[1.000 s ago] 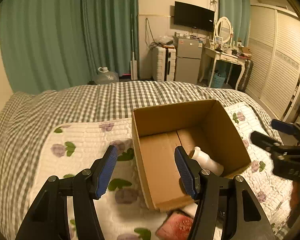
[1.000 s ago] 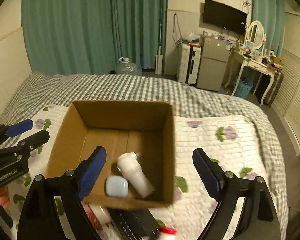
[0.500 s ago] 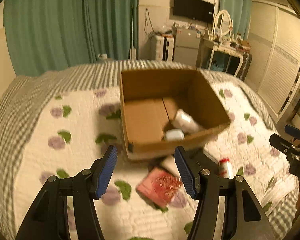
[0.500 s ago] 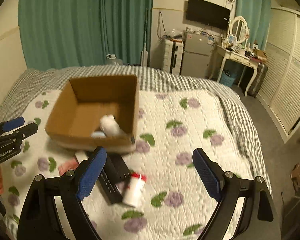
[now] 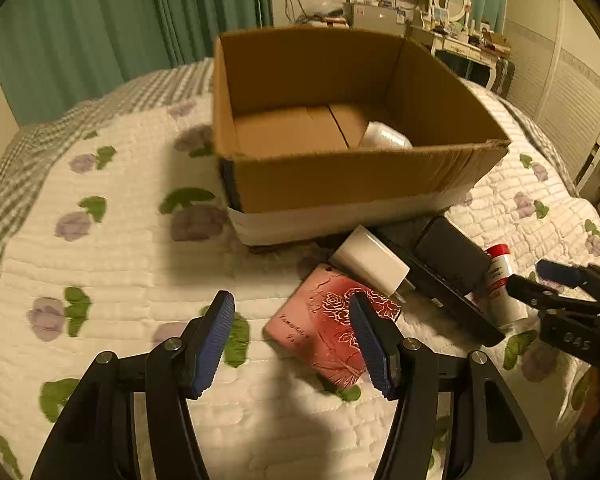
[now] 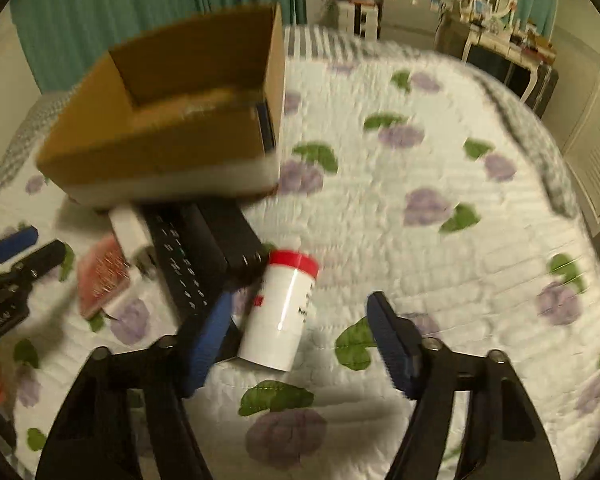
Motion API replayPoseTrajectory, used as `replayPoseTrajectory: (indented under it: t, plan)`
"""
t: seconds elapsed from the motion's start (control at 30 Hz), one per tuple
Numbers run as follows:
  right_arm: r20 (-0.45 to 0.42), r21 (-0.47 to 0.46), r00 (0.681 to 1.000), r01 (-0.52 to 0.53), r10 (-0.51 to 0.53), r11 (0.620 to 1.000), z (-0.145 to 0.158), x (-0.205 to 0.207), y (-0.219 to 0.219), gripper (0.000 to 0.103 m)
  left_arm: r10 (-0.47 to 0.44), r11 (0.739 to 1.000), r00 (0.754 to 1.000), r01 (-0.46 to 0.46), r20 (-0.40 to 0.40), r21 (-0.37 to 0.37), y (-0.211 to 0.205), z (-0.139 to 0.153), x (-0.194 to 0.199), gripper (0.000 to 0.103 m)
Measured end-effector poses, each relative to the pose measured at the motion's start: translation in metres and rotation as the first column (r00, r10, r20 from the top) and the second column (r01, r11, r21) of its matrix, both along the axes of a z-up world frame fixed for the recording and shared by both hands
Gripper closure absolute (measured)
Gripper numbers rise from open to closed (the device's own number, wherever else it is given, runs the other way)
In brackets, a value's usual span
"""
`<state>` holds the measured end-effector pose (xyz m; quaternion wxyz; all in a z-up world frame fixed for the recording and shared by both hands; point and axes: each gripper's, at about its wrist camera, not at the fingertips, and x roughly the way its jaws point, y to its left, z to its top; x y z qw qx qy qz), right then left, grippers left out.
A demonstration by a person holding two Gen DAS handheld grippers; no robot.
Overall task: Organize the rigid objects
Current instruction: 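Grasp the red-capped white pill bottle with the right tool, then grasp the white charger with the left tool and lift it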
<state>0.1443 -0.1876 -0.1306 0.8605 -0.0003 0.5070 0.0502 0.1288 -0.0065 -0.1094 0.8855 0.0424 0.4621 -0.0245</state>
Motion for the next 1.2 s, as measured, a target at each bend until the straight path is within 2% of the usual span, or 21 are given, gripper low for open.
replayPoseTrajectory:
  t: [0.13, 0.27, 0.33, 0.4, 0.57, 0.63, 0.73, 0.8, 1.07, 1.2]
  plan:
    - [-0.029, 0.036, 1.0, 0.003, -0.002, 0.999, -0.015, 0.009, 0.0, 0.047, -0.023, 1.0, 1.0, 0.023, -0.017, -0.003, -0.009, -0.008, 0.007, 0.04]
    - [-0.074, 0.014, 0.997, -0.007, 0.008, 1.0, -0.033, 0.018, 0.009, 0.048, -0.042, 0.999, 0.999, 0.043, -0.029, 0.002, -0.018, -0.012, 0.011, 0.041]
    - [-0.065, -0.023, 0.998, -0.019, 0.018, 1.0, -0.038, 0.018, 0.015, 0.051, -0.048, 0.999, 0.998, 0.048, -0.036, 0.0, -0.02, -0.013, 0.014, 0.041]
    - [-0.05, -0.021, 0.999, -0.024, 0.022, 0.999, -0.035, 0.017, 0.016, 0.062, -0.052, 0.999, 0.998, 0.052, -0.041, -0.008, -0.023, -0.014, 0.017, 0.04]
    - [0.051, -0.021, 0.999, 0.015, -0.014, 1.0, -0.01, 0.008, 0.006, 0.066, -0.056, 0.997, 0.998, 0.055, -0.033, -0.045, -0.034, -0.013, 0.027, 0.041]
    - [0.077, -0.01, 0.997, 0.023, -0.022, 1.0, 0.001, 0.007, 0.001, 0.066, -0.073, 0.997, 0.997, 0.072, -0.035, -0.024, -0.042, -0.015, 0.03, 0.04]
    - [0.087, 0.005, 0.996, 0.026, -0.026, 1.0, 0.007, 0.008, 0.002, 0.067, -0.121, 0.992, 0.991, 0.123, -0.063, 0.032, -0.05, -0.024, 0.031, 0.04]
    - [0.084, 0.002, 0.996, 0.014, -0.014, 1.0, 0.005, 0.007, 0.006, 0.067, -0.141, 0.989, 0.987, 0.145, -0.072, 0.044, -0.051, -0.028, 0.029, 0.04]
    - [0.063, 0.021, 0.998, 0.017, -0.018, 1.0, -0.006, 0.009, -0.001, 0.067, -0.172, 0.983, 0.982, 0.176, -0.083, 0.047, -0.058, -0.034, 0.043, 0.04]
    - [0.048, 0.024, 0.999, 0.019, -0.02, 1.0, -0.011, 0.01, -0.001, 0.067, -0.175, 0.984, 0.98, 0.176, -0.093, 0.011, -0.055, -0.04, 0.055, 0.037]
